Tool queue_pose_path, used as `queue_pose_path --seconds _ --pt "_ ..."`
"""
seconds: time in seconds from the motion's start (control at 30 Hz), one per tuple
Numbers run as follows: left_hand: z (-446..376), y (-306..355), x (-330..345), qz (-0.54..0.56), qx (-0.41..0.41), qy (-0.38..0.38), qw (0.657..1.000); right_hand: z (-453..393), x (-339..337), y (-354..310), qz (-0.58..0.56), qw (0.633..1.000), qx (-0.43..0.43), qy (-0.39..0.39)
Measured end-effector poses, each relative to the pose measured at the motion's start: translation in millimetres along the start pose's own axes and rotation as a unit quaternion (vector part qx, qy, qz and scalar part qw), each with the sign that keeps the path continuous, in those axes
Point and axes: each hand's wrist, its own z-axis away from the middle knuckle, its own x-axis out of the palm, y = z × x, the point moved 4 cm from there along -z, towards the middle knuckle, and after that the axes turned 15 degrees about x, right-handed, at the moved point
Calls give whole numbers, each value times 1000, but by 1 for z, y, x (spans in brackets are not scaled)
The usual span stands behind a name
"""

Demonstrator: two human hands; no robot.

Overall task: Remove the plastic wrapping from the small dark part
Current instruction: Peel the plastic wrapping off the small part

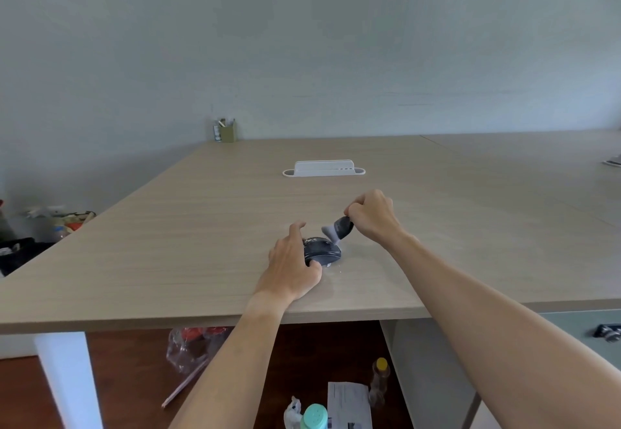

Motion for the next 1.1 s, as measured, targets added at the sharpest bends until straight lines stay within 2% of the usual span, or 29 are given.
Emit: queue_pose_path --seconds 0.1,0.17,0.3,0.4,0.5,0.57,0.7,0.77,0.87,0.93,1.1 --pt "1 1 -1 -2 2 0 1000 -1 2 -3 -33 999 -10 -26" --pt "1 3 -2 -3 3 1 1000 2 5 -2 -12 999 -10 -39" --pt "1 8 -4 0 2 3 1000 6 0 0 40 999 -11 0" --pt "2 7 -4 8 2 0 1000 5 -6 0 4 1000 5 11" --pt "2 5 -4 14 5 -5 1000 5 0 1 -36 998 20 -46" --pt "2 5 -4 12 5 -4 1000 6 5 2 -19 998 15 -66" --pt "2 8 -5 17 3 -2 1000 6 1 4 24 1000 -2 -16" --pt "2 5 -4 20 0 -1 1000 7 1 -1 -3 1000 -5 -5" --pt "2 5 -4 19 2 3 1000 10 8 -8 -43 998 -22 -46" --pt "2 9 -5 17 5 5 1000 11 15 -9 -22 997 -26 -71" --pt "3 4 -3 24 -5 9 1000 14 8 -15 23 999 -43 -7"
